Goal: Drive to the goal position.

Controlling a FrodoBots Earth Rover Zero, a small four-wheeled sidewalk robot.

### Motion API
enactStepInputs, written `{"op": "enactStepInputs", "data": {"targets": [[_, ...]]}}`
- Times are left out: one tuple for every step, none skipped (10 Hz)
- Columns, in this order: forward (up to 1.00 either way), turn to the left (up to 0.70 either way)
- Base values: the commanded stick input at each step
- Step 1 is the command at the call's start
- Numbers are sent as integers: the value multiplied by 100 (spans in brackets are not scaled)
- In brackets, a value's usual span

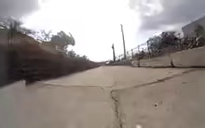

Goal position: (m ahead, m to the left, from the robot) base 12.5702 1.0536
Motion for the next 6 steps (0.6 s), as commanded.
{"op": "enactStepInputs", "data": {"targets": [[100, 0], [100, 0], [100, 0], [100, 0], [100, 0], [100, 0]]}}
